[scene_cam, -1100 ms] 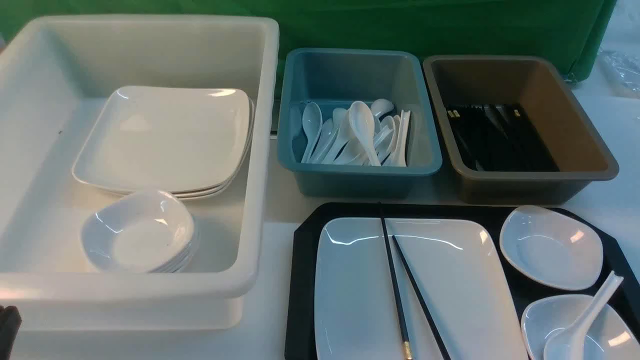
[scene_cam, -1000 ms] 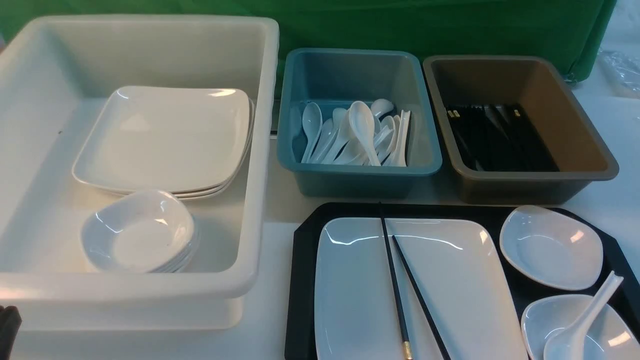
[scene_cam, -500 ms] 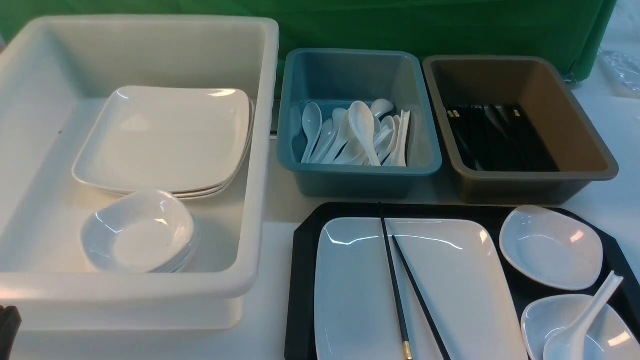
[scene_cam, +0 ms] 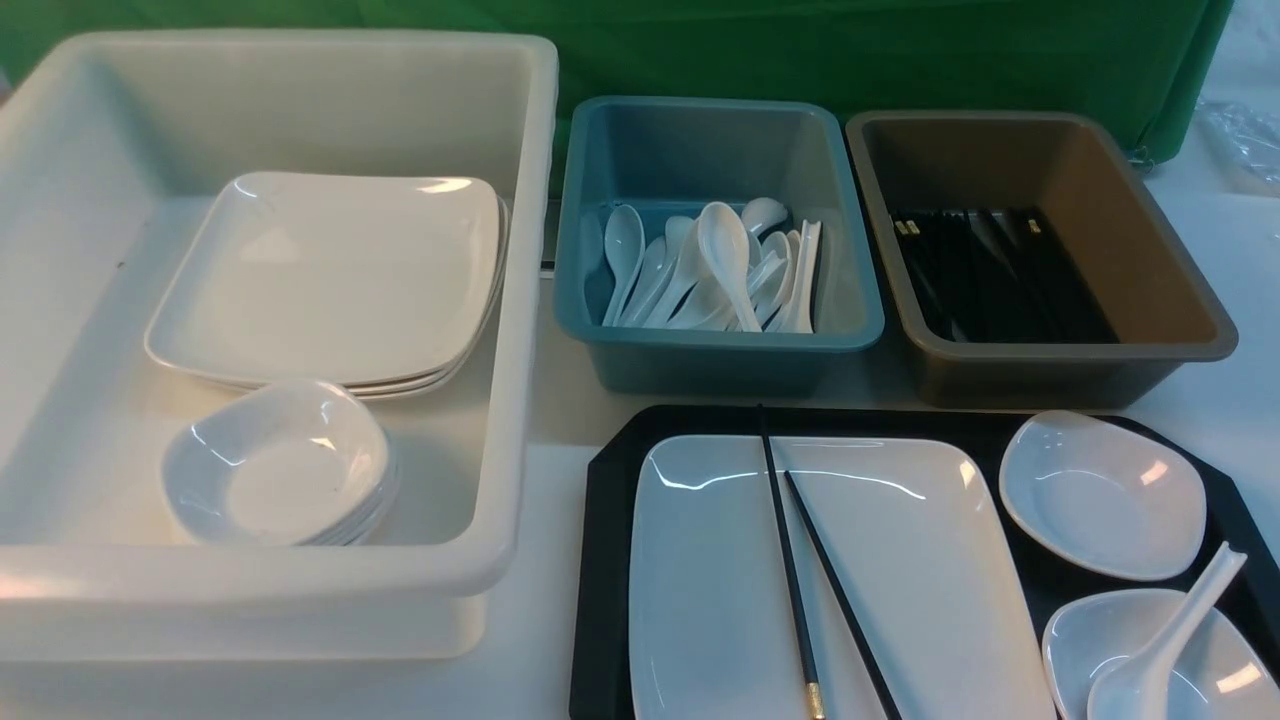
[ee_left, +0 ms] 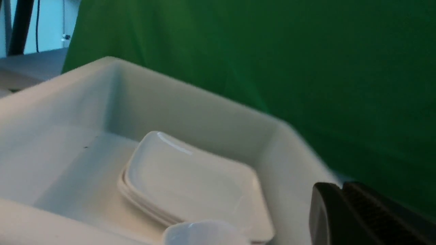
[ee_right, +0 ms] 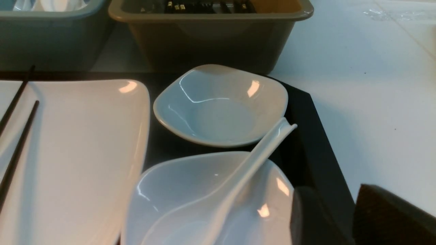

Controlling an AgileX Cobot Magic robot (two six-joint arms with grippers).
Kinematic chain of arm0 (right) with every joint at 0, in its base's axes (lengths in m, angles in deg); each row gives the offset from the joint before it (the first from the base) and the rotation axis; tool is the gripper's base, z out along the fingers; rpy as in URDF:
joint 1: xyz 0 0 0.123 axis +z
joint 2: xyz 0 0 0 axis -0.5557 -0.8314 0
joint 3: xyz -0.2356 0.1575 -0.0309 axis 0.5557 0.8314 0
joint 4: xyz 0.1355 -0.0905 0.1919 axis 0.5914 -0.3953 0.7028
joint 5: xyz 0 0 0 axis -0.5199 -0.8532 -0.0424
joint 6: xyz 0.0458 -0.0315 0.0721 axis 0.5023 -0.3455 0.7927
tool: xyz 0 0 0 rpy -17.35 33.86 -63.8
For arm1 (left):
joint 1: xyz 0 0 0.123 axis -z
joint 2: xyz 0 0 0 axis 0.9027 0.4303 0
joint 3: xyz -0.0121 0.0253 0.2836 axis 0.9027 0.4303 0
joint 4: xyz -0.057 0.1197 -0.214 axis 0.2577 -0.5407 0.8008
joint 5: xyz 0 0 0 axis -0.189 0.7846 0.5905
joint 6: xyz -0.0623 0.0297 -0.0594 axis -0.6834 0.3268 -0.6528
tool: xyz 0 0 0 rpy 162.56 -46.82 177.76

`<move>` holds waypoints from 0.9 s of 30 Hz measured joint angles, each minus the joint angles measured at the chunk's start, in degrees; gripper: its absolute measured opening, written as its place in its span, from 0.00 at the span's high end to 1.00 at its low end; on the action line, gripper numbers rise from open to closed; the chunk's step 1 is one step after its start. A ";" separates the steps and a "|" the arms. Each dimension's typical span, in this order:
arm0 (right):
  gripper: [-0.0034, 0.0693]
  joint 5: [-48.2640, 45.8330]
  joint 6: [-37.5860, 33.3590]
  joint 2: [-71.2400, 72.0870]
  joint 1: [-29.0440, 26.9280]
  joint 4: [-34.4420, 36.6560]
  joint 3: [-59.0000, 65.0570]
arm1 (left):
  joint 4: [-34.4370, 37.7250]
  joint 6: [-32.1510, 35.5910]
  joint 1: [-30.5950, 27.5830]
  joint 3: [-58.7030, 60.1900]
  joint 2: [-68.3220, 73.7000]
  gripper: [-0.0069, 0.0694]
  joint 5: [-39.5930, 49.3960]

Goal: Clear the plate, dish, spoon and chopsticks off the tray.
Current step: Use the right arm to grab a pair of chopsticks from the plate

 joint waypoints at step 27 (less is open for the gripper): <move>0.63 33.10 25.71 0.00 0.00 12.30 0.06 | -17.92 -15.14 0.00 -51.02 26.26 0.89 38.54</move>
